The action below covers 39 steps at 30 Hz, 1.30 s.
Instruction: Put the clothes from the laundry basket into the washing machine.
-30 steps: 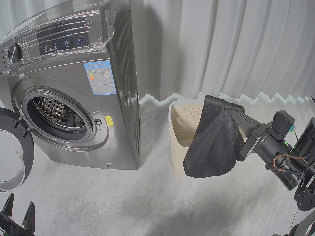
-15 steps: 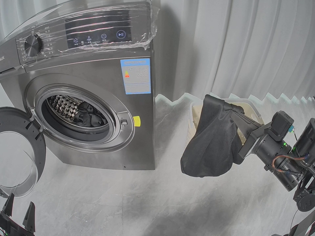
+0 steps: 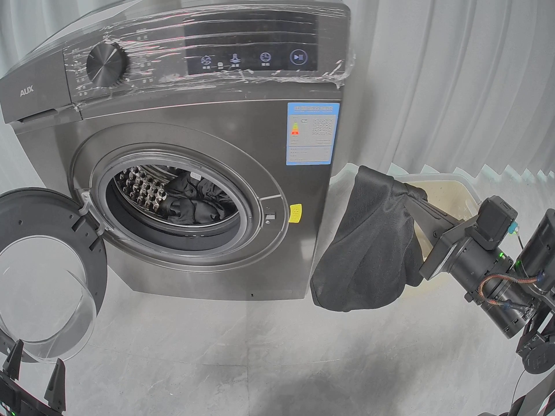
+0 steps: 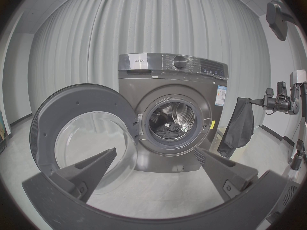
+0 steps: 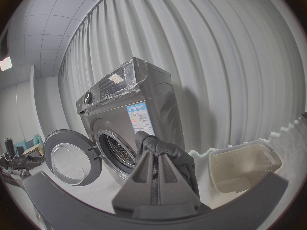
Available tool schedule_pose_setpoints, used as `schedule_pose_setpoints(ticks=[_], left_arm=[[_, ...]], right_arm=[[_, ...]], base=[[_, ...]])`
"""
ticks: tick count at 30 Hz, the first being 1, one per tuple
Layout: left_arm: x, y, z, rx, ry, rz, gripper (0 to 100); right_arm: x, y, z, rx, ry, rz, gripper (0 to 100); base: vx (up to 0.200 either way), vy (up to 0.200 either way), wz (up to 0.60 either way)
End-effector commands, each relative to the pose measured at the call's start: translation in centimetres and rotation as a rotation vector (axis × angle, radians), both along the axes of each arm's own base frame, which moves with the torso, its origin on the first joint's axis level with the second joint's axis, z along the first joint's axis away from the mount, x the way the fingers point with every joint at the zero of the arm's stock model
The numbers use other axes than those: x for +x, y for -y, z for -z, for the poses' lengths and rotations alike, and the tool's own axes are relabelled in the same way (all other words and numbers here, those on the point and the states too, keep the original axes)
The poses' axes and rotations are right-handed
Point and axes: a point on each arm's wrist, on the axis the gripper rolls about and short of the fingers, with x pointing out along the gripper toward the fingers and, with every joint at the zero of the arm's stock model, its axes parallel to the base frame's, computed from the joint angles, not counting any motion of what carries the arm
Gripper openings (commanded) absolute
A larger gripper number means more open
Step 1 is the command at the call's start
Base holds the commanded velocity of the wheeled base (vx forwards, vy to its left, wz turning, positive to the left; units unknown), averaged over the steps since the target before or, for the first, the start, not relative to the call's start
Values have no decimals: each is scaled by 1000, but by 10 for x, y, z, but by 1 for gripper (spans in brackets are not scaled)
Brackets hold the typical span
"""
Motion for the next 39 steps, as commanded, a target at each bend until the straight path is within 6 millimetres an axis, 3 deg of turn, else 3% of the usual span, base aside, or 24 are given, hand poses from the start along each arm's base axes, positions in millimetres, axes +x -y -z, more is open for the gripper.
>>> schedule_pose_setpoints(ticks=[1, 6, 22, 28, 39], left_arm=[[0, 0, 4, 18, 3, 1, 100], [0, 0, 4, 58, -2, -1, 100], [-1, 1, 5, 15, -15, 30, 100], [-1, 1, 5, 15, -16, 35, 100], [-1, 1, 4, 7, -15, 57, 100]], right_arm=[[0, 0, 1, -4, -4, 0, 0], [1, -1, 3, -5, -8, 0, 0], [2, -2, 7, -16, -21, 0, 0], [1, -2, 8, -17, -22, -5, 0], [0, -3, 9, -21, -27, -8, 0]], base=[[0, 0, 0], [0, 0, 0], [-200, 0, 0], [0, 0, 0], [0, 200, 0]])
